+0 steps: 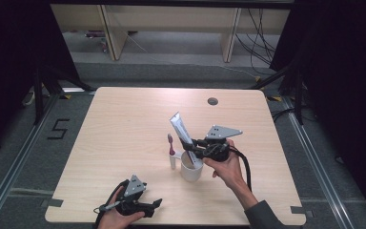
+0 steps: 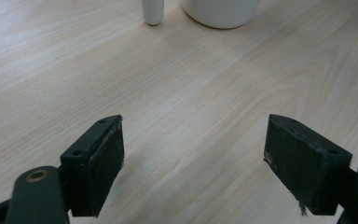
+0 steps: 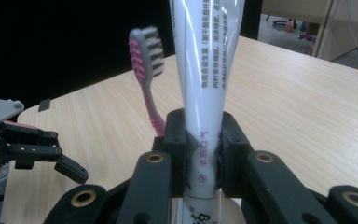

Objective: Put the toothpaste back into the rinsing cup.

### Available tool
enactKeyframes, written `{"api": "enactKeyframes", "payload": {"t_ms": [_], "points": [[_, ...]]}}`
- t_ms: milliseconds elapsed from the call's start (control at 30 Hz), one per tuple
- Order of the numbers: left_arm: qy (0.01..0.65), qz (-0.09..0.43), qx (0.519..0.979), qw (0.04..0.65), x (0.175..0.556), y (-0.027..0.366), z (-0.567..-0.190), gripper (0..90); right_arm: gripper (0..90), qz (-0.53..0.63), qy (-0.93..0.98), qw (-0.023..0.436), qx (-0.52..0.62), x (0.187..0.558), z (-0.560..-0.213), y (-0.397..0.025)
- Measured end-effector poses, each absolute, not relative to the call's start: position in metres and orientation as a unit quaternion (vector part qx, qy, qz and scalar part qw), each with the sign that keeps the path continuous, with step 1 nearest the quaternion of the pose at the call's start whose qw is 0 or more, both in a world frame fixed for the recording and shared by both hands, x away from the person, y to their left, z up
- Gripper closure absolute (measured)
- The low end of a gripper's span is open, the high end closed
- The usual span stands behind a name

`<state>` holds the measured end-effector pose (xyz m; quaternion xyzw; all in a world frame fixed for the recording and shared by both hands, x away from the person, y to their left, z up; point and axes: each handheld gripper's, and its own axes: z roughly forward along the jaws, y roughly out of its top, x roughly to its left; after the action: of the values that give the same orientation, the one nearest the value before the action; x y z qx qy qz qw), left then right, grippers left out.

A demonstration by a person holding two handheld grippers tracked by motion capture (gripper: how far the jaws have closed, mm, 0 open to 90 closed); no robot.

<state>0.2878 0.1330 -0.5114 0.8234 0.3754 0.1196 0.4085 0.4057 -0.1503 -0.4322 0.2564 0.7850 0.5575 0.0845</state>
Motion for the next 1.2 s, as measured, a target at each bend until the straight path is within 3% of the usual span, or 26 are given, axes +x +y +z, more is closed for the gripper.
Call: {"api": "enactKeyframes", "payload": {"t_ms": [367, 633, 667, 1000, 1133, 1200], "points": [[0.377, 0.118, 0.823, 0.408, 0.287, 0.133, -0.511, 19.5, 77.1, 0.544, 0.796, 0.096, 0.248, 0.406, -0.447, -0.149], [0.376, 0.118, 0.823, 0.41, 0.287, 0.132, -0.512, 19.5, 77.0, 0.529, 0.806, 0.081, 0.254, 0.4, -0.444, -0.15], [0.375, 0.118, 0.823, 0.41, 0.287, 0.132, -0.512, 19.5, 77.0, 0.527, 0.809, 0.099, 0.239, 0.401, -0.443, -0.151], [0.374, 0.118, 0.825, 0.407, 0.287, 0.132, -0.512, 19.4, 76.9, 0.515, 0.816, 0.091, 0.246, 0.394, -0.447, -0.151], [0.376, 0.118, 0.822, 0.411, 0.287, 0.131, -0.513, 19.5, 77.0, 0.51, 0.822, 0.111, 0.23, 0.393, -0.446, -0.153], [0.374, 0.117, 0.824, 0.41, 0.287, 0.131, -0.513, 19.5, 76.9, 0.504, 0.824, 0.098, 0.239, 0.391, -0.446, -0.152]]}}
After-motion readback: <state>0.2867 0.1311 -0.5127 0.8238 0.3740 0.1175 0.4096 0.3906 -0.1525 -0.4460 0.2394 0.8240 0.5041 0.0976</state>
